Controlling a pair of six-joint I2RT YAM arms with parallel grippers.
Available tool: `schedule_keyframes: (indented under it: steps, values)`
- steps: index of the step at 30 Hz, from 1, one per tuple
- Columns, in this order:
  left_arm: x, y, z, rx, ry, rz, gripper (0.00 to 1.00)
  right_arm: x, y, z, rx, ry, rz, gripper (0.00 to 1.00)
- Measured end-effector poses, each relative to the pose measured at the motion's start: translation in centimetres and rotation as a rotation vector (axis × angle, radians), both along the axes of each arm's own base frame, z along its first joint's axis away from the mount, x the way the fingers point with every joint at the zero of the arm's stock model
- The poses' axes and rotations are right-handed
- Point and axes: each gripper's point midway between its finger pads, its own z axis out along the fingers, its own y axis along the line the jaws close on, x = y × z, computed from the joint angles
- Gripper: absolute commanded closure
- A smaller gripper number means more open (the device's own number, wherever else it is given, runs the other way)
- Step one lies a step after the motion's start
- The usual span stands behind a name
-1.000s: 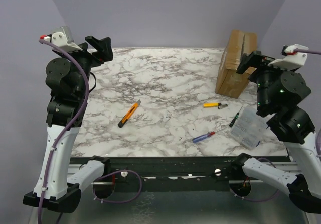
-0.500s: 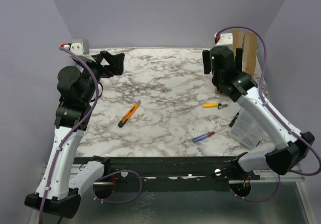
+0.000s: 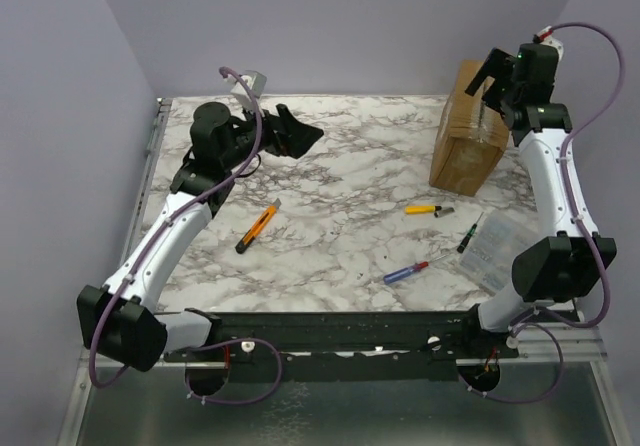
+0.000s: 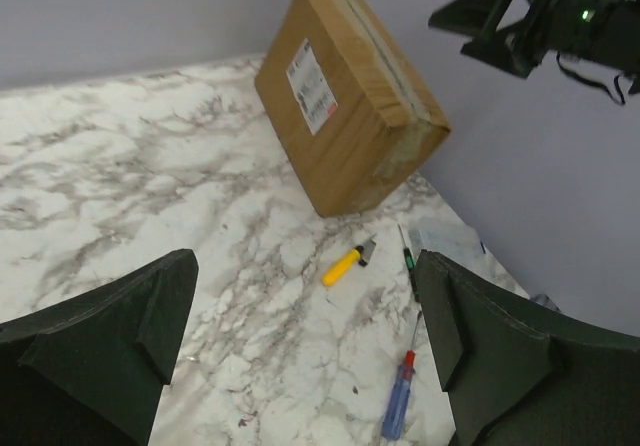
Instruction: Unpack the express box
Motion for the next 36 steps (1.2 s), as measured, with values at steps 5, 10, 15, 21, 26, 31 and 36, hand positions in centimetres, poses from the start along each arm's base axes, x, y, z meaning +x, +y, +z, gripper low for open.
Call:
schedule_keyframes:
  steps: [5, 10, 15, 21, 26, 31, 36]
  values:
    - [0.6, -2.6, -3.2, 0.023, 0.082, -0.120, 0.01, 2.2, -4.0, 0.3, 0.183, -0.046, -0.056, 0.00]
    - [-0.5, -2.2, -2.7, 0.051, 0.012, -0.137, 0.01, 4.7, -6.9, -1.9, 0.257, -0.025, -0.103, 0.00]
    - [-1.3, -2.4, -3.2, 0.089, -0.017, -0.150, 0.01, 7.9, -7.8, -2.9, 0.256, -0.018, -0.115, 0.01]
    - [-2.1, -3.8, -5.5, 0.158, 0.017, -0.189, 0.01, 10.3, -9.2, -2.8, 0.243, -0.052, -0.137, 0.07]
    - [-2.3, -4.1, -6.8, 0.213, 0.030, -0.173, 0.01, 11.2, -10.8, -4.9, 0.246, -0.030, -0.184, 0.04]
    - [-2.1, -4.0, -7.0, 0.219, 0.042, -0.149, 0.01, 12.2, -11.5, -8.2, 0.285, 0.016, -0.184, 0.01]
    - [-2.1, -4.0, -7.0, 0.210, 0.051, -0.141, 0.01, 12.9, -10.4, -10.2, 0.341, 0.049, -0.117, 0.14]
